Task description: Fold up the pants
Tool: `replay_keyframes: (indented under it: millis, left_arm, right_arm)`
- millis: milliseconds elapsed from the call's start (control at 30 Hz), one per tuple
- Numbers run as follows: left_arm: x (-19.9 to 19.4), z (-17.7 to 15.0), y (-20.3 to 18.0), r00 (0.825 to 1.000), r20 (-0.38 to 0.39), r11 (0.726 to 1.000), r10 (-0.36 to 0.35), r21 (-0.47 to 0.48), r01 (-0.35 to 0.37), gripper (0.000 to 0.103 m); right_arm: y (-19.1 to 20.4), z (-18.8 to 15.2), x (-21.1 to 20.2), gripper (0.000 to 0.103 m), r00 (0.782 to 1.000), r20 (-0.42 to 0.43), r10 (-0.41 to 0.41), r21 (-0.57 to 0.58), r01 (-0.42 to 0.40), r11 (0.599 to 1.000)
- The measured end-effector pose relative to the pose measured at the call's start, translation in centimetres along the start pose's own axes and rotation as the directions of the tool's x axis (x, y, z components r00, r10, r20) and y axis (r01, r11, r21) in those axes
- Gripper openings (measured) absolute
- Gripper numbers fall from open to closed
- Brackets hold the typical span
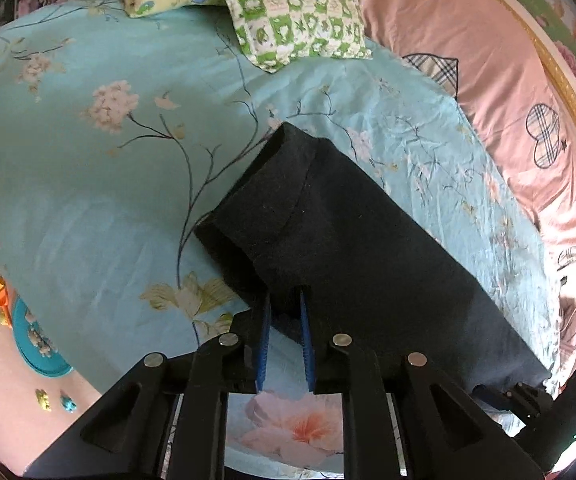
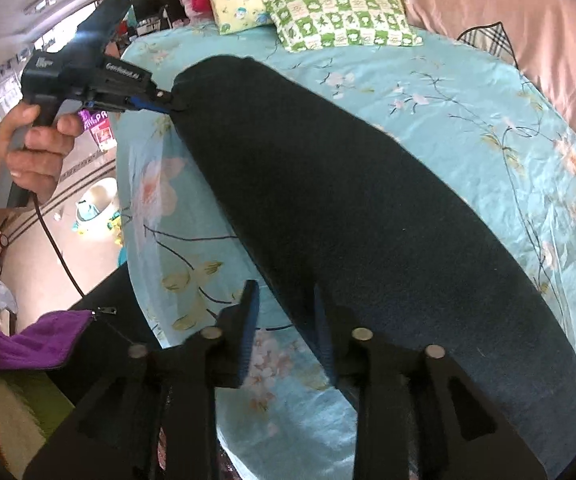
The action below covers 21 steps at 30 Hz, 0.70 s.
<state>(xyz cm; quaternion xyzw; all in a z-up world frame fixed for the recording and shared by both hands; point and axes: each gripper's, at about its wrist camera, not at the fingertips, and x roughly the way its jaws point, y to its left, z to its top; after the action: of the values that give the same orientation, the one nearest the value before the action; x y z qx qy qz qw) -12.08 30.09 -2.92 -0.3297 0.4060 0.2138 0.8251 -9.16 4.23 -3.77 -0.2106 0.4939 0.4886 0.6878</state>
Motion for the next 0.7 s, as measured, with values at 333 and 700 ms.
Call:
replay_keyframes:
  millis: [333,700]
  left_arm:
    - [-1.3,0.9,1.1,0.999,-0.002,0.996,0.033,-0.087,-0.033,0.056]
    - [1.8,2.1,2.1,0.997,-0.070,0.988,0.025,-0.153,-0.036,0.062]
  right_arm:
    - [-5.0,3.3,-2.5,0.031,0.991,0.128,0.025,0.219,-0.053,0.974]
    - [-15.4,8.9,5.2,0.031,0.974,0.090,0.208,0.482,-0.225,0.847]
